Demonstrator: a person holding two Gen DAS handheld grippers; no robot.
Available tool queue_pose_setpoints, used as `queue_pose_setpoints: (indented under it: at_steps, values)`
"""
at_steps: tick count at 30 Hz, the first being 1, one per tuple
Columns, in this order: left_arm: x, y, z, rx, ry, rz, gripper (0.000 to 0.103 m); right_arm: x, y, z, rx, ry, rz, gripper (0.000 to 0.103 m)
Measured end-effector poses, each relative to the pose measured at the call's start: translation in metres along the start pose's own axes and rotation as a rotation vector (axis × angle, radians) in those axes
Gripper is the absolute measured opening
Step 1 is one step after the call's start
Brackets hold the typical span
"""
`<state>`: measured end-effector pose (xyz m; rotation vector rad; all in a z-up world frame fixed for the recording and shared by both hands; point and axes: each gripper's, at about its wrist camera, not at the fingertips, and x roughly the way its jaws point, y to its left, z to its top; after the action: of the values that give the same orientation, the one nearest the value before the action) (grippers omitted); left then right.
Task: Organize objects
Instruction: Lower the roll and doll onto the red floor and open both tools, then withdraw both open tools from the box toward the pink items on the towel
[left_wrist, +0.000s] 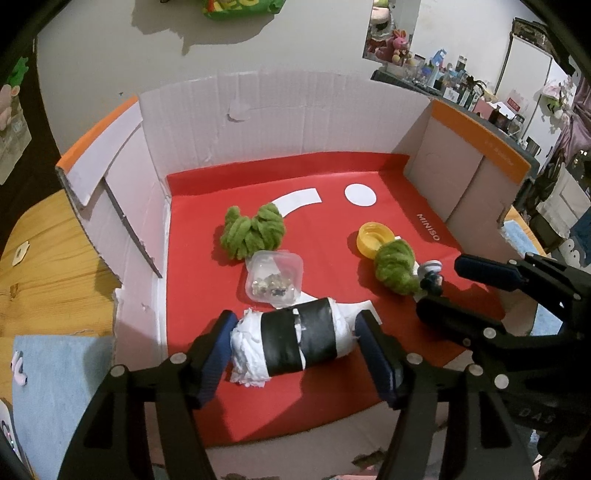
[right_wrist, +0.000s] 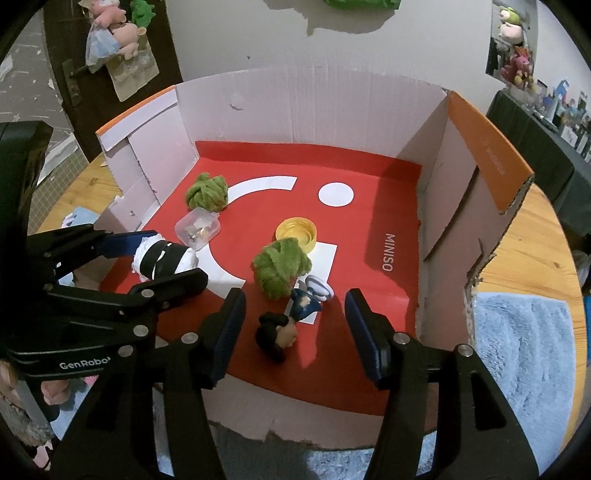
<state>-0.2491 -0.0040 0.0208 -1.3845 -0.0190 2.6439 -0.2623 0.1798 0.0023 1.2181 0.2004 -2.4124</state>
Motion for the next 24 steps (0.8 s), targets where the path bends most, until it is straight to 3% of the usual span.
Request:
queue_pose_setpoints:
  at_steps: [7, 9, 11, 24]
  values:
    - [-0.007, -0.003, -0.002, 0.004, -0.013, 0.009, 0.072, -0.005, 0.0, -0.002, -0.001, -0.009, -0.002, 0.056]
    - [-0.01, -0.003, -0.003, 0.003, -0.025, 0.028, 0.077, -0.008, 0.0, -0.003, 0.0, -0.014, -0.002, 0.057]
    - [-0.014, 0.0, -0.004, -0.01, -0.038, 0.032, 0.084, -0.01, 0.0, -0.004, 0.001, -0.018, -0.004, 0.065]
    - [-0.031, 0.005, -0.011, -0.026, -0.062, 0.026, 0.085, -0.02, 0.003, -0.009, 0.007, -0.032, 0.005, 0.067]
